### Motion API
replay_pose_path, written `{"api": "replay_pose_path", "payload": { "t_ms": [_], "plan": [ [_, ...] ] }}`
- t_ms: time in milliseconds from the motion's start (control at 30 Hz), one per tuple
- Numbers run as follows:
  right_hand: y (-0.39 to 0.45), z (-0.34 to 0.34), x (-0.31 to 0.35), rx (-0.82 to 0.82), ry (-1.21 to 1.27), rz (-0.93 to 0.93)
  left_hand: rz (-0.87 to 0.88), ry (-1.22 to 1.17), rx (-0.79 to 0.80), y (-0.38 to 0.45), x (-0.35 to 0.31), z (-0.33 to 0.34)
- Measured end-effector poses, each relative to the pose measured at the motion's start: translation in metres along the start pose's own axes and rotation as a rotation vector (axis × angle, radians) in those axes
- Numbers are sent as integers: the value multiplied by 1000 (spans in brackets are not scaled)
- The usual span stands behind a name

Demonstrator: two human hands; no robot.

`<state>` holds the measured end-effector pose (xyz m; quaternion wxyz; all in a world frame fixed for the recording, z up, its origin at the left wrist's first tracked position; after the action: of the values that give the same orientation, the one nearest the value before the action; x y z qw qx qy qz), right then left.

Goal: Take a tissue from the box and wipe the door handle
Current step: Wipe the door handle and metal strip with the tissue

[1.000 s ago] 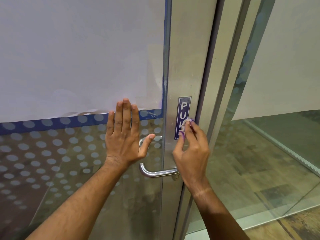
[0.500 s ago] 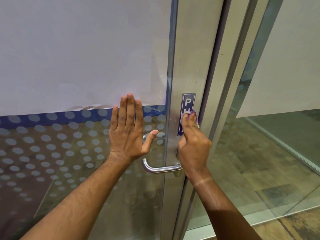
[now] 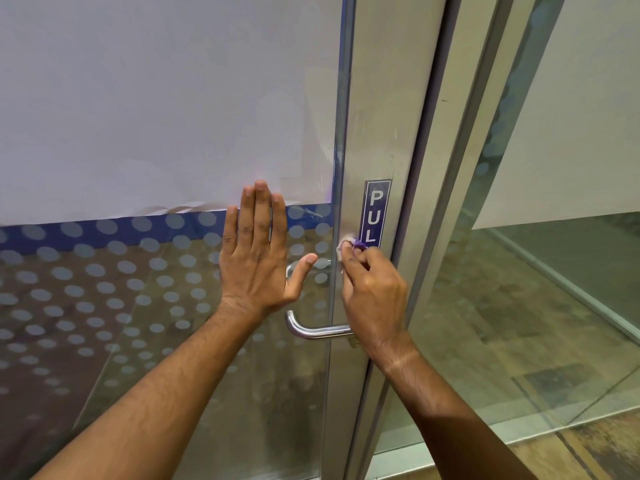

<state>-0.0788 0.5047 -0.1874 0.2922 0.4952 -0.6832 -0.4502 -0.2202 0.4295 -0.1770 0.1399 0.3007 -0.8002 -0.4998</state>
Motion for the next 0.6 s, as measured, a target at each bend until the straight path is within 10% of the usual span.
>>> {"api": "replay_pose_path", "payload": {
  "t_ms": [600],
  "plan": [
    [-33, 23, -17, 294, 155, 163, -3, -6, -7, 0, 2, 1]
  ]
}}
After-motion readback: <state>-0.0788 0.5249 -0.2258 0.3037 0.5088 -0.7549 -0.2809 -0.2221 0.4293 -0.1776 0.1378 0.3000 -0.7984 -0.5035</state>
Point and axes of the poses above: each hand's wrist, its own y-axis towards the middle knuckle, its own z-axis out of the palm, x = y × z, the point moved 8 cm from there along y, towards the middle knuckle, and after that the axes turned 15 degrees about -z, right-handed, at the moved point
